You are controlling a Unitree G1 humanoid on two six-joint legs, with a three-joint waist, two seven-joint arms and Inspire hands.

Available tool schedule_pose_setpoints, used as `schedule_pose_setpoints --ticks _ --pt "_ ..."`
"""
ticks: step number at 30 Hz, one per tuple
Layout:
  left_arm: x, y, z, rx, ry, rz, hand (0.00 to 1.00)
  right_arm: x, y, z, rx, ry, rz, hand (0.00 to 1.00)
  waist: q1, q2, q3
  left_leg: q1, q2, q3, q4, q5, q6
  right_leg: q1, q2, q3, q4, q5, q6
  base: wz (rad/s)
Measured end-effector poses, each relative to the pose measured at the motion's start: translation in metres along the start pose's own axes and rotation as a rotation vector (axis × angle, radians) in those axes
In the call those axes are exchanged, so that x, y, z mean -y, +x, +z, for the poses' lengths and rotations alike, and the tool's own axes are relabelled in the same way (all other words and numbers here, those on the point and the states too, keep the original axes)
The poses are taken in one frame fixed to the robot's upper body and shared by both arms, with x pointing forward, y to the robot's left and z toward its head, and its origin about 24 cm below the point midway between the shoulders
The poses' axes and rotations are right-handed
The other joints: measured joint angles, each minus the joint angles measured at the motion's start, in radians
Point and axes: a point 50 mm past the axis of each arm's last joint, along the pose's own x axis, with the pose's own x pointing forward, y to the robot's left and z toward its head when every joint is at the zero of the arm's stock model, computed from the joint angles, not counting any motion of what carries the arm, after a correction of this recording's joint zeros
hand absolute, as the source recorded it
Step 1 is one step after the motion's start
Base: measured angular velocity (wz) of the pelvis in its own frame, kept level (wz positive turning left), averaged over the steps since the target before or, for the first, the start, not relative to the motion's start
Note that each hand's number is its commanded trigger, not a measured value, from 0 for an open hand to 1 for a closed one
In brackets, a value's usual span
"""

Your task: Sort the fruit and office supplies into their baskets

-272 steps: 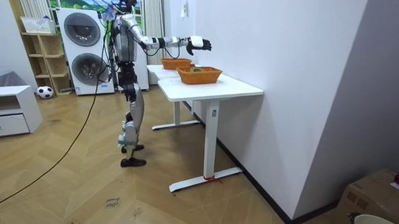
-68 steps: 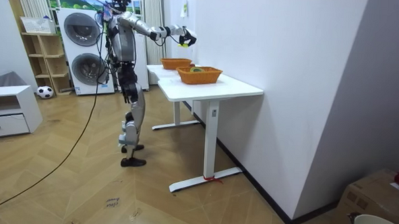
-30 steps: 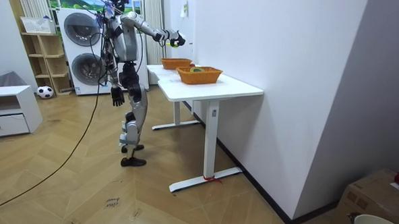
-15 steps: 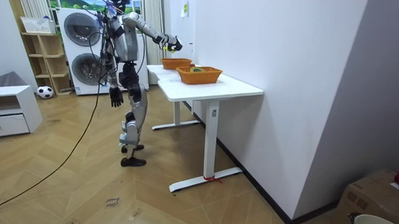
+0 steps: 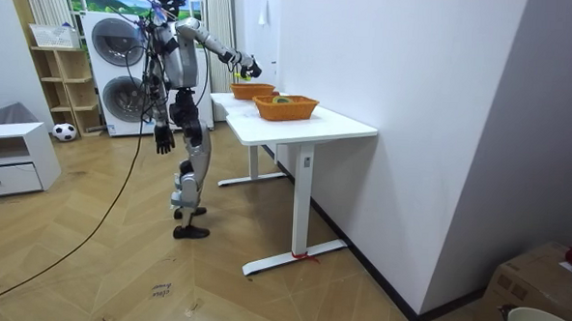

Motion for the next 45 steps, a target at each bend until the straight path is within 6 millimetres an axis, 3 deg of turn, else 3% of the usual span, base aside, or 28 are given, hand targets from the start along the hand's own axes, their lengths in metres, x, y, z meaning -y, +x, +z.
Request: schedule_pose_setpoints --ticks 15,16,17,18,19,45 --pt "0.0 0.001 0.005 0.012 0.0 0.003 0.0 -0.008 0.001 -0.009 -0.041 -0.018 0.025 1.0 0.024 -0.003 0.0049 -0.001 0.0 -0.007 0.001 0.0 0.0 -0.001 0.0 -0.001 0.0 0.0 0.0 0.0" --pt "0.0 0.001 0.005 0.012 0.001 0.003 0.0 -0.009 0.002 -0.011 -0.046 -0.016 0.026 0.63 0.025 -0.002 0.0052 -0.002 -0.001 -0.008 0.001 0.0 0.0 -0.001 0.0 -0.002 0.0 0.0 0.0 0.04" --pt "0.0 0.001 0.005 0.012 0.003 0.002 0.0 -0.009 0.002 -0.012 -0.048 -0.015 0.027 0.39 0.026 -0.002 0.0053 -0.002 -0.001 -0.008 0.001 0.0 0.0 -0.001 0.0 -0.002 0.0 0.0 0.0 0.03" --pt "0.001 0.001 0.005 0.012 0.009 0.0 0.0 -0.01 0.002 -0.014 -0.055 -0.014 0.029 0.08 0.028 -0.002 0.0053 -0.003 -0.001 -0.009 0.001 0.0 0.0 -0.001 0.0 -0.003 0.0 0.0 0.0 0.0" --pt "0.002 0.001 0.004 0.011 0.015 -0.003 0.0 -0.01 0.002 -0.015 -0.059 -0.013 0.029 0.0 0.029 -0.002 0.0054 -0.005 -0.001 -0.008 0.001 0.0 0.0 -0.004 0.0 -0.003 0.0 0.0 0.0 0.0" --pt "0.0 0.0 0.006 0.02 0.007 0.017 0.0 -0.01 0.003 -0.018 -0.069 -0.01 -0.002 0.0 0.019 -0.009 0.0008 -0.01 0.0 -0.003 0.0 0.0 0.0 -0.004 0.0 -0.004 0.0 0.0 0.0 0.0"
